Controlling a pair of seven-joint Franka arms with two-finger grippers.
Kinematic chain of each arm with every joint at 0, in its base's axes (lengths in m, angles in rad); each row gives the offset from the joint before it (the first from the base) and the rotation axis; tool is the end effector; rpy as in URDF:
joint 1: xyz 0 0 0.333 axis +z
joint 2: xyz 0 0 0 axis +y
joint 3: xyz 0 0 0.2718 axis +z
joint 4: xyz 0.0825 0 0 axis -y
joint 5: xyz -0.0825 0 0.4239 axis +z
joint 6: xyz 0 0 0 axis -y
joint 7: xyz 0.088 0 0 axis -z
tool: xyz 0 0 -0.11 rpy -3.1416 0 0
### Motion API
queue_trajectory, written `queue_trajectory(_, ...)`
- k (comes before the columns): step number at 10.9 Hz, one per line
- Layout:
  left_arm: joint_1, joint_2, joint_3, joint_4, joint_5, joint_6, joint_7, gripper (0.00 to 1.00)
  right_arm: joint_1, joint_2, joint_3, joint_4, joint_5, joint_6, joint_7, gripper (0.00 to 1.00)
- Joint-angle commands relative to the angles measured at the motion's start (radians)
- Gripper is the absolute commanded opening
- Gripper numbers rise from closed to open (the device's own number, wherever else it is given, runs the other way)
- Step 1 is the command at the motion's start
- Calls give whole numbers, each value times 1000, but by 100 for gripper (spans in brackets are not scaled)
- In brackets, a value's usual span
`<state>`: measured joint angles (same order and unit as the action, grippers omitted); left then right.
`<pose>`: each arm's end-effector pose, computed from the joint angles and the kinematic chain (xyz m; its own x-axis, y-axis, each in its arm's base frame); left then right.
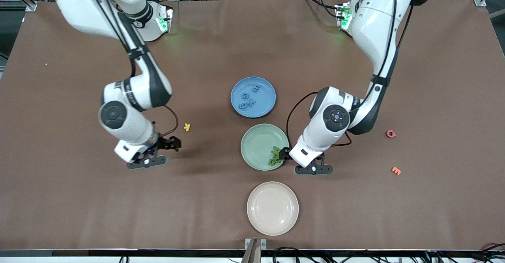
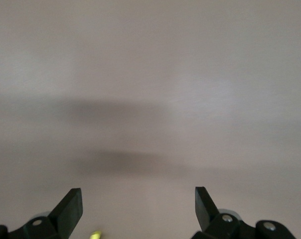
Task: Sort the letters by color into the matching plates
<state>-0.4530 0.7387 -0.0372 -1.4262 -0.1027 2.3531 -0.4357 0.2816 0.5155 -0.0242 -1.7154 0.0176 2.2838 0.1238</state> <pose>0.6617 -0.3500 0.2183 0.9923 0.0336 0.1191 0.0121 -0.9842 0.1766 0.6620 0.1757 0.2289 0.9907 0.1252 0.0524 0.1258 -0.9920 -0.0085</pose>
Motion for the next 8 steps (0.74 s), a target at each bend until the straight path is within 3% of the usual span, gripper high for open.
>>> queue_trajectory(1,56,-116,-10,-20,23,-161,101,100,-51,-11,-40,14,-12,-17,-27,100)
queue_trajectory(5,170,-296,-10,-22,80,-380,279,100,-79,-43,-124,23,-19,-21,-110,100)
queue_trajectory(8,231,-399,-9,-26,80,-512,299,100,-99,-129,-167,39,-31,-127,-185,100)
